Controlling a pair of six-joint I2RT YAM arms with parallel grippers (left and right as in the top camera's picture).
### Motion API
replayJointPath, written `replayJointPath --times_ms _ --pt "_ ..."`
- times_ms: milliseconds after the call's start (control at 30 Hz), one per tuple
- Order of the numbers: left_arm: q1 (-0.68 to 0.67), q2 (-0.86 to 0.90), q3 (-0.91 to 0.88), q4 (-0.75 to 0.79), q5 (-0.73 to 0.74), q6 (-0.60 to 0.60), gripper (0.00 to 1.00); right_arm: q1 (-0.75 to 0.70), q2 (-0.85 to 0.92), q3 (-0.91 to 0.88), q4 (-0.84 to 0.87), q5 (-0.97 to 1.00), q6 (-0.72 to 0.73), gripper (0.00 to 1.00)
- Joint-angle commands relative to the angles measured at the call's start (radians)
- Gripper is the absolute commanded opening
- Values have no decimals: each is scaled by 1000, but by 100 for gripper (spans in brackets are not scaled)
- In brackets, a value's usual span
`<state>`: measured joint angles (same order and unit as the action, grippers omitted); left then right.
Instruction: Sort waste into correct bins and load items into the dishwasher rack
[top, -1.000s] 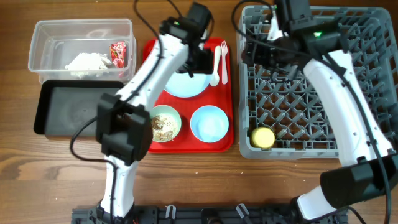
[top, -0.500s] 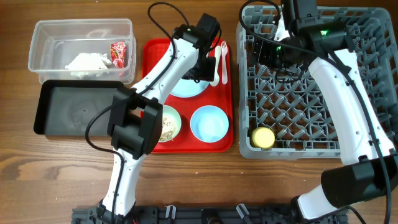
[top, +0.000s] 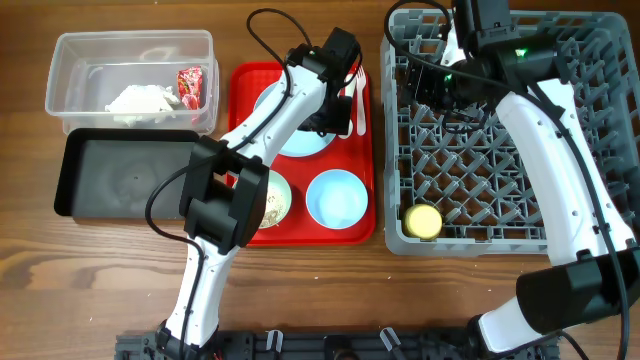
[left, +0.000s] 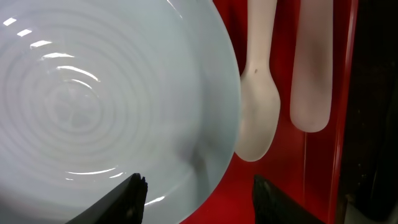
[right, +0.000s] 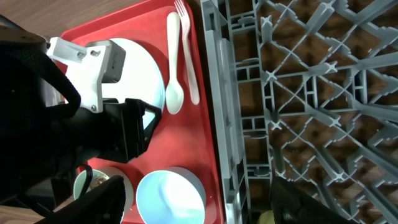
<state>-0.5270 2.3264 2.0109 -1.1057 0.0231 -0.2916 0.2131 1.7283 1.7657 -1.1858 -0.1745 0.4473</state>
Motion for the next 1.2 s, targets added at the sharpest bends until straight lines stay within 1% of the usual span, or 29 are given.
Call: replayJointPath --times_ms 0,367,733,800,900,1000,1067,1133,1167 --pt "-6 18 -5 3 -13 -8 56 3 7 10 -2 20 0 76" --pt "-3 19 -31 41 -14 -8 57 3 7 10 -2 20 0 76" --pt "3 19 -33 180 -14 -10 59 3 7 10 -2 20 0 75" --pt "17 19 -32 186 -21 -39 59 3 7 10 -3 20 0 75" --pt "62 7 -32 160 -29 -89 59 3 7 10 -3 20 0 76" --pt "129 -34 -31 98 -23 -130 58 3 7 10 0 20 -3 75" --pt "187 -82 -31 29 23 -155 57 3 7 10 7 20 -3 76" --pt "219 -111 -31 -57 84 -166 53 3 7 10 14 20 -3 75" --pt "232 -121 -31 -117 77 -166 48 3 7 10 18 20 -3 76"
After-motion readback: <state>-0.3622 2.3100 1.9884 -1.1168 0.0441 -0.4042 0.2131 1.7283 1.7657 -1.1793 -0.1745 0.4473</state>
